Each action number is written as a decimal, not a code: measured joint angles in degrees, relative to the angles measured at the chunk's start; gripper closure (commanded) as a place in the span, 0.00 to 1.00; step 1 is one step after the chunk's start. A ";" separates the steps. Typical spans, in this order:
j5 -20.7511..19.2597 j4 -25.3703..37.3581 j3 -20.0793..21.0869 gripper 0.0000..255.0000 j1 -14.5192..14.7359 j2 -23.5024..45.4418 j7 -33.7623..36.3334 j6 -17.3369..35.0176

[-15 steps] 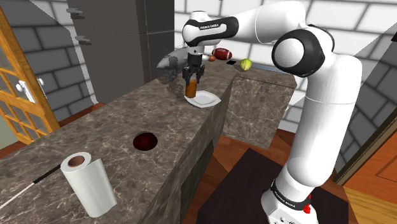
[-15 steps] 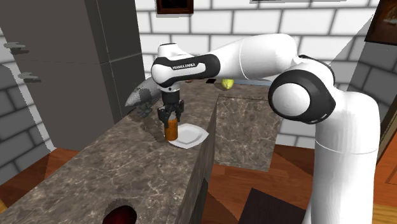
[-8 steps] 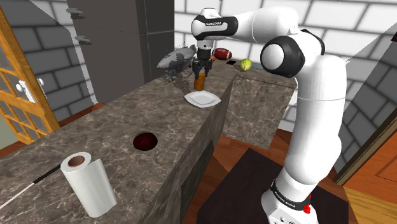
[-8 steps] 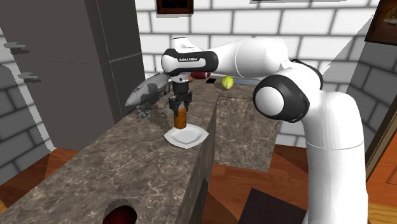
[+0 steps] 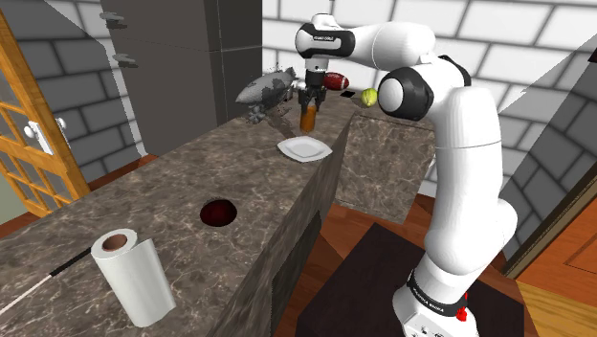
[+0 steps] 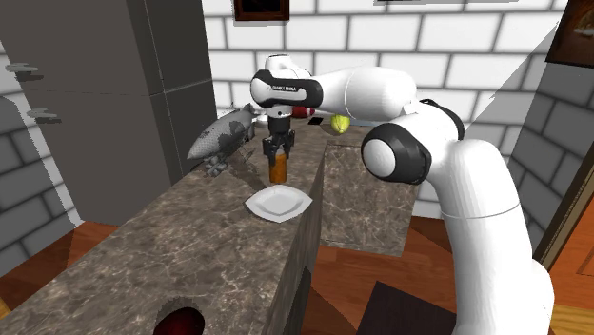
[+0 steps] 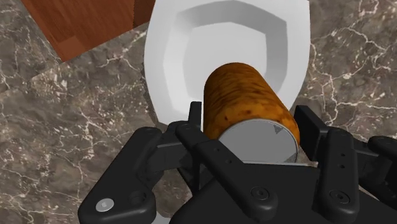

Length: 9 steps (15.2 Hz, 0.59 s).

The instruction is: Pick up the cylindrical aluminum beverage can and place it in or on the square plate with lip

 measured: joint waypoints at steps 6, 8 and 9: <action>-0.03 -5.65 0.02 1.00 0.27 -0.61 -0.25 5.01; -0.03 -7.48 0.02 1.00 0.32 -0.78 -0.36 6.66; -0.03 -8.38 0.01 1.00 0.35 -0.90 -0.41 7.44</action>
